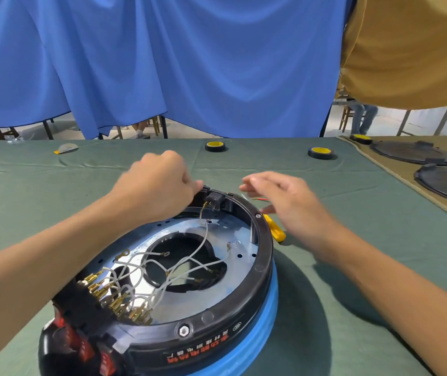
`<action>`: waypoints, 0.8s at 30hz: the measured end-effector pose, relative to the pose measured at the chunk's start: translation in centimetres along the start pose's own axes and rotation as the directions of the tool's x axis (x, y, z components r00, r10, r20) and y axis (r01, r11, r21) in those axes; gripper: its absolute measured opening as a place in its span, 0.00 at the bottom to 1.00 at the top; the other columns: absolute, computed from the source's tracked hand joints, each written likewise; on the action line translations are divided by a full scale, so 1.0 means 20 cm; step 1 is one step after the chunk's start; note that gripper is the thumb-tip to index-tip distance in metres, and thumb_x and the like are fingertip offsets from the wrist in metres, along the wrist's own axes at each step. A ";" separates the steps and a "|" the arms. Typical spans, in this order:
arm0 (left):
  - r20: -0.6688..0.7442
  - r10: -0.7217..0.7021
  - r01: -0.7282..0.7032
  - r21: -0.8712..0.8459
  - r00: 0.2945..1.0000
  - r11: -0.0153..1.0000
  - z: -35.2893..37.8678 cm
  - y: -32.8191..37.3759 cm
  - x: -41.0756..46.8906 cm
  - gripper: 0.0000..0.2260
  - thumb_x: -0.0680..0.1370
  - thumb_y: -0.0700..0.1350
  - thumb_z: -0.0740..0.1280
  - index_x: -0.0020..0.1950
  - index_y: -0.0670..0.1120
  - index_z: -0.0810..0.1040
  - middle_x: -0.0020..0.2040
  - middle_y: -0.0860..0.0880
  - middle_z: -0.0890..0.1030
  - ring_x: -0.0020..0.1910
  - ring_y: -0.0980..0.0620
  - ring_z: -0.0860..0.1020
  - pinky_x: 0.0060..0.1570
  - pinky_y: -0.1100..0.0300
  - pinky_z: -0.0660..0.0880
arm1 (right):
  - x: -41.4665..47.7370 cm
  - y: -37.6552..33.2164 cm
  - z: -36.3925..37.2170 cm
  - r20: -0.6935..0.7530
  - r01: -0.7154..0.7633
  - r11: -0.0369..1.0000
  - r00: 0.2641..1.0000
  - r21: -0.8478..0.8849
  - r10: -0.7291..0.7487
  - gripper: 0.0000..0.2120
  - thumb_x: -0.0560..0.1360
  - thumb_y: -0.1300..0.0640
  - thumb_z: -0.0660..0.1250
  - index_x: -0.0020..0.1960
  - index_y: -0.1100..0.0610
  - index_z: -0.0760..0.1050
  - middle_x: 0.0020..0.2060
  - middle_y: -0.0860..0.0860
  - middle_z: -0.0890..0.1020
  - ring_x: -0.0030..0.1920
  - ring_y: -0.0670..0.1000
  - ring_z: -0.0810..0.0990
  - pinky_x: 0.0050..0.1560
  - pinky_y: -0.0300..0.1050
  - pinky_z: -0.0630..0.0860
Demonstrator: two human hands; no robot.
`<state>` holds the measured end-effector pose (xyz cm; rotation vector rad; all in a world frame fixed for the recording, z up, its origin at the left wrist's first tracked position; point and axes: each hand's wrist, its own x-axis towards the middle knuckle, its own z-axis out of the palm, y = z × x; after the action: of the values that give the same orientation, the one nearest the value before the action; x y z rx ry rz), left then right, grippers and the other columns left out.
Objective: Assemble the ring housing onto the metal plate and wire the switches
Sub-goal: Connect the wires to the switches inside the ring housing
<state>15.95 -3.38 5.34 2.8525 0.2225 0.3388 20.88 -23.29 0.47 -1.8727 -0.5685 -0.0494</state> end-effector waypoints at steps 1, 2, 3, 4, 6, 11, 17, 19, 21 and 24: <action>-0.092 0.111 -0.098 0.139 0.990 0.985 -0.01 -0.01 0.00 0.16 0.79 0.58 0.64 0.42 0.48 0.82 0.40 0.48 0.84 0.44 0.44 0.80 0.44 0.54 0.76 | 0.02 0.03 -0.04 -0.093 0.034 0.993 0.995 -0.117 -0.045 0.08 0.78 0.50 0.64 0.49 0.51 0.81 0.47 0.45 0.85 0.51 0.45 0.80 0.55 0.45 0.74; -0.122 0.228 -0.198 0.216 0.966 0.956 -0.02 -0.02 0.01 0.15 0.79 0.60 0.63 0.46 0.50 0.81 0.44 0.50 0.83 0.48 0.45 0.78 0.47 0.52 0.75 | 0.04 0.07 -0.09 -0.156 0.046 0.958 0.983 -0.282 -0.093 0.07 0.77 0.53 0.65 0.50 0.51 0.81 0.48 0.46 0.85 0.51 0.45 0.80 0.54 0.41 0.72; -0.079 0.313 -0.287 0.235 0.946 0.929 -0.02 -0.02 0.01 0.16 0.79 0.62 0.61 0.50 0.52 0.81 0.49 0.52 0.82 0.53 0.47 0.77 0.51 0.51 0.74 | 0.06 0.11 -0.13 -0.176 0.035 0.893 0.976 -0.449 -0.128 0.08 0.77 0.55 0.65 0.53 0.53 0.81 0.50 0.47 0.84 0.53 0.47 0.79 0.55 0.39 0.69; 0.011 0.368 -0.363 0.197 0.930 0.911 -0.02 -0.03 0.02 0.18 0.78 0.64 0.60 0.56 0.54 0.80 0.54 0.53 0.81 0.57 0.49 0.75 0.56 0.51 0.73 | 0.07 0.16 -0.16 -0.162 0.015 0.811 0.977 -0.585 -0.135 0.10 0.77 0.57 0.65 0.56 0.54 0.80 0.53 0.49 0.83 0.55 0.49 0.78 0.57 0.40 0.67; 0.185 0.412 -0.427 0.047 0.892 0.903 -0.01 -0.03 0.04 0.20 0.77 0.65 0.60 0.63 0.58 0.78 0.62 0.56 0.79 0.63 0.51 0.74 0.64 0.55 0.69 | 0.08 0.24 -0.21 -0.120 -0.024 0.692 0.989 -0.722 -0.091 0.13 0.77 0.57 0.65 0.60 0.54 0.79 0.58 0.51 0.81 0.59 0.54 0.75 0.61 0.45 0.67; 0.241 0.451 -0.451 -0.058 0.859 0.891 0.07 -0.03 0.07 0.17 0.79 0.59 0.64 0.68 0.64 0.74 0.62 0.58 0.80 0.61 0.52 0.76 0.62 0.53 0.70 | 0.09 0.29 -0.20 -0.119 -0.079 0.625 0.993 -0.776 -0.023 0.12 0.78 0.53 0.63 0.58 0.52 0.81 0.55 0.52 0.82 0.58 0.55 0.74 0.57 0.53 0.74; 0.236 0.460 -0.467 -0.032 0.856 0.884 0.07 -0.05 0.09 0.16 0.80 0.60 0.61 0.67 0.67 0.73 0.60 0.58 0.81 0.60 0.50 0.76 0.60 0.49 0.72 | 0.10 0.29 -0.17 -0.175 -0.123 0.613 0.984 -0.780 -0.026 0.07 0.77 0.54 0.65 0.48 0.50 0.82 0.47 0.51 0.83 0.53 0.54 0.75 0.50 0.51 0.75; 0.222 0.451 -0.458 -0.023 0.864 0.889 0.08 -0.04 0.11 0.13 0.80 0.59 0.61 0.65 0.67 0.73 0.56 0.58 0.82 0.58 0.50 0.76 0.59 0.47 0.73 | 0.10 0.28 -0.16 -0.199 -0.123 0.623 0.978 -0.772 -0.054 0.06 0.77 0.54 0.66 0.47 0.51 0.82 0.47 0.52 0.83 0.53 0.54 0.75 0.49 0.50 0.73; 0.201 0.440 -0.444 -0.027 0.875 0.896 0.09 -0.04 0.12 0.12 0.81 0.59 0.61 0.63 0.67 0.74 0.55 0.58 0.82 0.57 0.49 0.76 0.58 0.47 0.73 | 0.09 0.26 -0.15 -0.236 -0.110 0.636 0.965 -0.764 -0.117 0.07 0.77 0.55 0.66 0.47 0.53 0.82 0.46 0.52 0.83 0.53 0.55 0.75 0.48 0.49 0.72; 0.149 0.421 -0.417 -0.057 0.895 0.907 0.12 -0.05 0.13 0.13 0.80 0.58 0.62 0.65 0.63 0.76 0.54 0.56 0.82 0.57 0.48 0.77 0.58 0.50 0.73 | 0.07 0.21 -0.15 -0.292 -0.052 0.695 0.928 -0.717 -0.232 0.06 0.77 0.55 0.66 0.47 0.54 0.82 0.44 0.51 0.83 0.50 0.55 0.76 0.48 0.49 0.73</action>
<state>18.83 -2.48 3.34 2.8643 -0.4340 0.1885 24.47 -26.67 -1.68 -2.5089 -0.4015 -0.7821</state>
